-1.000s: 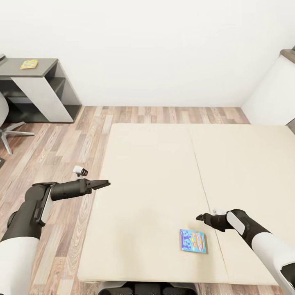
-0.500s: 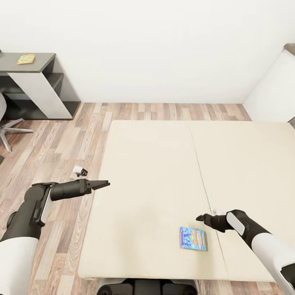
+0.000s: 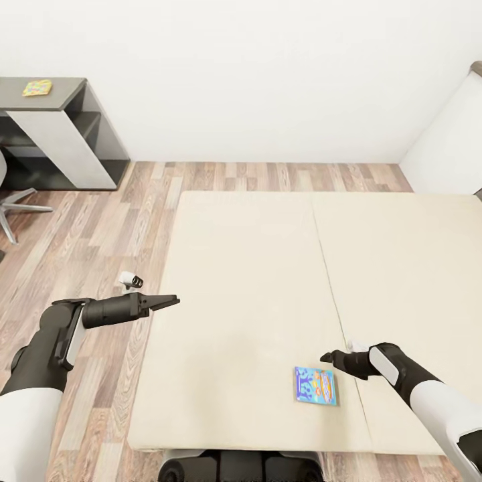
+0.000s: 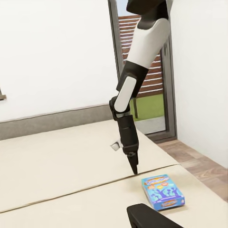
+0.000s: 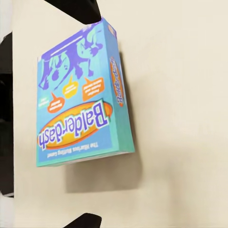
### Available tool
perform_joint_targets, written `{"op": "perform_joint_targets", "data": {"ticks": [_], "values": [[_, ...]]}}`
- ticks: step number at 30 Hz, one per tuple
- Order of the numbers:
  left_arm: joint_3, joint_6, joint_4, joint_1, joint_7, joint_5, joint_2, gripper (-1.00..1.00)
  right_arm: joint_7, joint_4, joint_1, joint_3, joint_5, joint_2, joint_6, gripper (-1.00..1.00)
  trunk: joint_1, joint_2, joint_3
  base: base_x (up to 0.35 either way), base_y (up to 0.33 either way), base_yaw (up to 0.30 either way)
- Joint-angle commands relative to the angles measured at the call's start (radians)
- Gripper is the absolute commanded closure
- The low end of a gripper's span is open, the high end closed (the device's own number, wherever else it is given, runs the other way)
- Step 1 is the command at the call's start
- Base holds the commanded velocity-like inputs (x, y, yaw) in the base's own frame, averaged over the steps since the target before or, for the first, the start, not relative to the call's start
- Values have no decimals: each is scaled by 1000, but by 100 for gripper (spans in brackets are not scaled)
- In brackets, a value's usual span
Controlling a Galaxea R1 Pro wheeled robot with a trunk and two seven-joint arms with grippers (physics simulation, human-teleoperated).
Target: Put all the toys in the child's room - the three board games (two on the bed and one on the table), the two jigsaw puzzles on the table, and the tennis ball on the table - inside the toy box on the table in the child's room.
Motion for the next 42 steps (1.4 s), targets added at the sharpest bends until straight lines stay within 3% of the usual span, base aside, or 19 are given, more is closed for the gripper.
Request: {"op": "perform_joint_targets", "data": {"ticks": [1,21,42], "values": [[0,11,0,0,-4,-1,0,-100,5,-1,-1,3,5,-1,3,-100,0,-2,-3,0,0,0],[0,11,-2,0,-4,-1,0,-100,5,-3,-1,4,10,1,2,-100,0,-2,-35,0,0,0],[-2,11,-6,0,-4,-1,0,-100,5,-10,-1,3,23,1,3,-100,0,-2,-39,0,0,0]]}}
